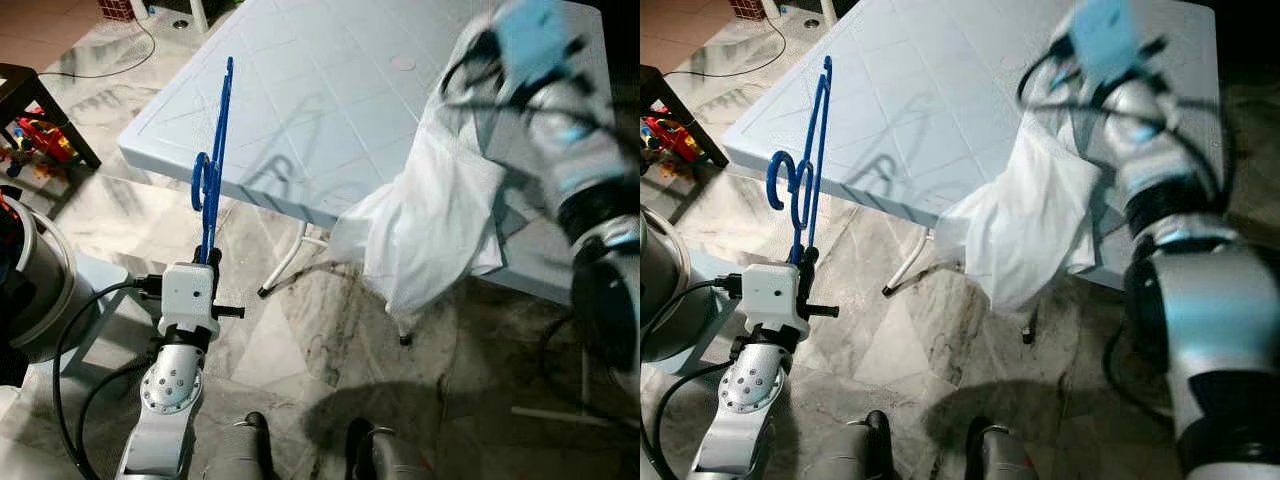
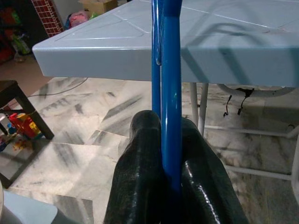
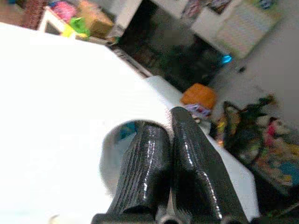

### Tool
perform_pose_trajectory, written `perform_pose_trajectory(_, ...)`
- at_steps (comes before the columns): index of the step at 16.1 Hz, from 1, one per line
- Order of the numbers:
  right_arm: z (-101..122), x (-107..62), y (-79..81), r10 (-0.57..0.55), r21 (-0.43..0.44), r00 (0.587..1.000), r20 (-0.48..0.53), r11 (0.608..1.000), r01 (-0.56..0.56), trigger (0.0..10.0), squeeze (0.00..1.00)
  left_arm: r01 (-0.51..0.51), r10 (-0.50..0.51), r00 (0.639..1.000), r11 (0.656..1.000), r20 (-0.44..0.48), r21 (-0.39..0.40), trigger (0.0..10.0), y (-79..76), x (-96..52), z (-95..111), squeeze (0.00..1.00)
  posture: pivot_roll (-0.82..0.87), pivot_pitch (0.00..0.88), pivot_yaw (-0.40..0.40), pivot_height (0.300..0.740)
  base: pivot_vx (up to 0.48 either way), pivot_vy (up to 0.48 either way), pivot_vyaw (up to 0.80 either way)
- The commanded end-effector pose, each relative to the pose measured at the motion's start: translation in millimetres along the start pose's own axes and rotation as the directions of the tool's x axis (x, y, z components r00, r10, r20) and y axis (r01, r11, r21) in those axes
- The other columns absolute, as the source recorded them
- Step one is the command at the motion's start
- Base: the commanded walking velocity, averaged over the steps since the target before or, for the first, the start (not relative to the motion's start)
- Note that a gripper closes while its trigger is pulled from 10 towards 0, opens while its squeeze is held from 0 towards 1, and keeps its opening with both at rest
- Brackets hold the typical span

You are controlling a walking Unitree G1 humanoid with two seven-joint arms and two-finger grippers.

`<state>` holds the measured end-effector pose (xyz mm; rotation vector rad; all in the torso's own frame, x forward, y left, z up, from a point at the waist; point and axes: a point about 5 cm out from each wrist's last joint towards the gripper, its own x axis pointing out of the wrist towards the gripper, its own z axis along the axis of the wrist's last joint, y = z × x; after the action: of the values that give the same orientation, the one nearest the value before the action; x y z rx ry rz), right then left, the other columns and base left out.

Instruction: Hang hanger

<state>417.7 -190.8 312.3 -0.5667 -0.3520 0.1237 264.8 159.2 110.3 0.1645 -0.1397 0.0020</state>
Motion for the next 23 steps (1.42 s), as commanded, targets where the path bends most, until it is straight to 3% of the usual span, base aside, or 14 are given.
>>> perform_pose_trajectory(1, -1.7, -1.8, 2.7, 0.033, 0.036, 0.999, 0.019, 0.999, -0.034, 10.0, 0.00, 0.004, -0.004, 1.000, 1.000, -0.013, -0.003, 10.0, 0.2, -2.6, -1.8, 0.00, 0.13, 0.256, -0.019, 0.740, 0.000, 0.000, 0.00)
perform_pose_trajectory(5, -22.5, -12.0, 24.7, 0.181, 0.145, 0.983, 0.005, 0.973, -0.180, 10.0, 0.00, 0.019, -0.019, 1.000, 1.000, -0.008, -0.006, 10.0, -0.8, 1.6, -0.8, 0.00, 0.12, 0.250, -0.015, 0.740, 0.000, 0.000, 0.00)
perform_pose_trajectory(7, -35.0, -19.7, 34.6, 0.258, 0.152, 0.966, -0.014, 0.956, -0.253, 10.0, 0.00, 0.024, -0.024, 1.000, 1.000, -0.010, -0.008, 10.0, -1.4, 2.4, -1.4, 0.00, 0.12, 0.246, -0.010, 0.740, 0.000, 0.000, 0.00)
perform_pose_trajectory(12, -57.1, -34.3, 39.5, 0.276, 0.228, 0.960, -0.051, 0.939, -0.258, 10.0, 0.00, 0.049, -0.049, 0.999, 0.999, -0.012, -0.016, 10.0, -4.9, 5.5, -1.7, 0.00, 0.10, 0.240, 0.002, 0.740, 0.000, 0.000, 0.00)
perform_pose_trajectory(13, -64.7, -39.8, 48.3, 0.310, 0.274, 0.949, -0.057, 0.919, -0.283, 10.0, 1.00, 0.055, -0.055, 0.998, 0.998, -0.016, -0.021, 10.0, -6.4, 7.4, -2.6, 0.00, 0.09, 0.236, 0.004, 0.740, 0.000, 0.000, 0.00)
perform_pose_trajectory(18, -74.1, -49.6, 61.2, 0.334, 0.254, 0.940, -0.068, 0.917, -0.308, 10.0, 1.00, 0.079, -0.080, 0.997, 0.996, -0.018, -0.036, 10.0, -11.9, 10.9, -3.1, 0.00, 0.07, 0.229, 0.018, 0.740, 0.000, 0.000, 0.00)
perform_pose_trajectory(23, -68.4, -46.9, 52.0, 0.309, 0.230, 0.950, -0.054, 0.929, -0.289, 10.0, 1.00, 0.091, -0.092, 0.996, 0.995, -0.014, -0.039, 10.0, -15.0, 16.0, -3.4, 0.00, 0.06, 0.220, 0.019, 0.740, 0.000, 0.000, 0.00)
